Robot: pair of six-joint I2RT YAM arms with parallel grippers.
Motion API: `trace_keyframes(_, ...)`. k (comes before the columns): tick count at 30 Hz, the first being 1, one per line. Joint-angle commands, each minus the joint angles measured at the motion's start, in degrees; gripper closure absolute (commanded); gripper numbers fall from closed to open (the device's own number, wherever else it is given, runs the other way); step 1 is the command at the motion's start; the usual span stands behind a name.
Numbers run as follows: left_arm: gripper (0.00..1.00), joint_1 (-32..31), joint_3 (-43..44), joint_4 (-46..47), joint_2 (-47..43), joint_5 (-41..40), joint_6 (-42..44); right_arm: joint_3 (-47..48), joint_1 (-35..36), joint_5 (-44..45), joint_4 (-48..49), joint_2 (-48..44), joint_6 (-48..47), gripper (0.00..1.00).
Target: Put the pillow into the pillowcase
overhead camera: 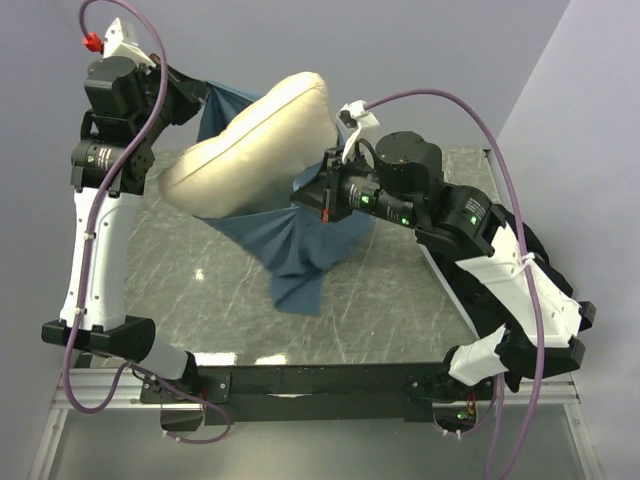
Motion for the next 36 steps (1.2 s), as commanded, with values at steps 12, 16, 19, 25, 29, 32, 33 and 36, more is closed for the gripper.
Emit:
trace_keyframes(12,0.99,-7.57,0.00,7.70,-1.18,0.37,4.45,-3.16,-24.77,-8.86,8.22,-5.05,3.31,1.00)
trace_keyframes(16,0.99,5.62,0.80,9.09,-2.24,7.22,0.77,-6.95,-3.96,-0.23,10.25,-4.09,1.90,1.00)
trace_keyframes(19,0.99,14.85,2.21,9.53,-1.01,13.81,-3.10,-5.82,1.70,5.04,9.47,-2.59,0.32,1.00)
trace_keyframes(25,0.99,7.79,-3.24,14.65,-2.24,16.21,-2.42,1.56,-7.92,4.40,2.87,-3.55,-2.85,1.00)
trace_keyframes(29,0.99,-5.59,1.14,10.86,0.40,10.32,2.95,2.96,-25.06,-4.07,2.88,-5.84,-0.57,1.00)
trace_keyframes(32,0.99,-9.12,3.86,10.15,1.10,7.59,3.75,5.25,-27.91,-7.58,3.13,-4.88,1.01,1.00)
trace_keyframes(33,0.99,-8.86,5.27,9.46,1.36,6.28,4.96,4.04,-27.38,-8.91,4.01,-4.96,1.80,1.00)
trace_keyframes(36,0.99,-0.31,10.29,7.42,1.98,6.68,2.28,1.83,-15.82,-1.47,5.33,-4.88,0.59,1.00)
